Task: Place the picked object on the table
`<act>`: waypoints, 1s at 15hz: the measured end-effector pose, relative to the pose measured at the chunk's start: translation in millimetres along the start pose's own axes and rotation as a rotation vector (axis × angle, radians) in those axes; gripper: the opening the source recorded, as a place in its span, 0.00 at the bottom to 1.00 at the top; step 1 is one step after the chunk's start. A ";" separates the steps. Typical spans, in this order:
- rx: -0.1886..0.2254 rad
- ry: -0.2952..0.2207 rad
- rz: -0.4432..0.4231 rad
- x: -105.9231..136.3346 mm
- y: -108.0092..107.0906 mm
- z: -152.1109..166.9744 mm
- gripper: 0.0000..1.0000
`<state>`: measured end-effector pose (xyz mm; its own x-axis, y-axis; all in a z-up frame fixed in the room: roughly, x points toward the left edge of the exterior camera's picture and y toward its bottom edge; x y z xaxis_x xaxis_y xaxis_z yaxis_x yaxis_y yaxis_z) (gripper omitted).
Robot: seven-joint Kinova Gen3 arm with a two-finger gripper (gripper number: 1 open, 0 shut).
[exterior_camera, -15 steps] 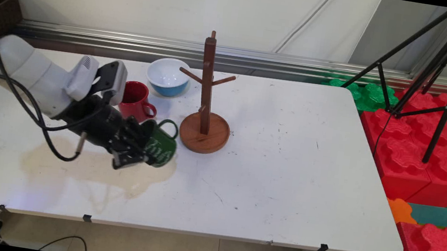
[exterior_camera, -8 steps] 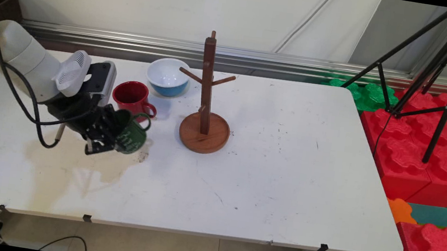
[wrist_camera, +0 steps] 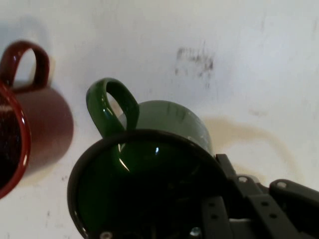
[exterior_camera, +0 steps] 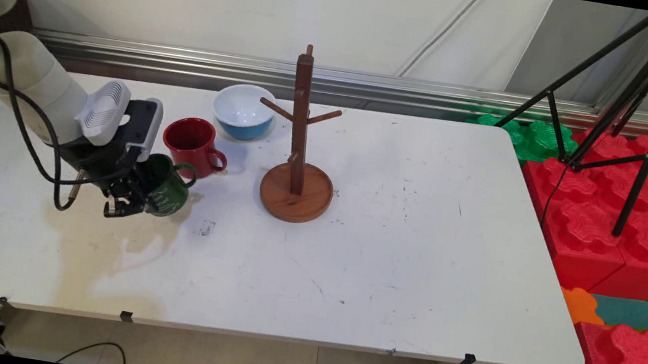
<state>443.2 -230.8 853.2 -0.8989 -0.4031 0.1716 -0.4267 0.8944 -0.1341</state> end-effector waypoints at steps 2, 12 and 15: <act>0.001 -0.028 0.014 -0.4 -1.8 6.2 0.00; -0.002 -0.098 0.063 2.8 -5.9 29.7 0.00; -0.006 -0.109 0.076 3.3 -5.7 33.5 0.00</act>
<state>439.3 -243.6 821.9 -0.9343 -0.3523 0.0541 -0.3564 0.9243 -0.1365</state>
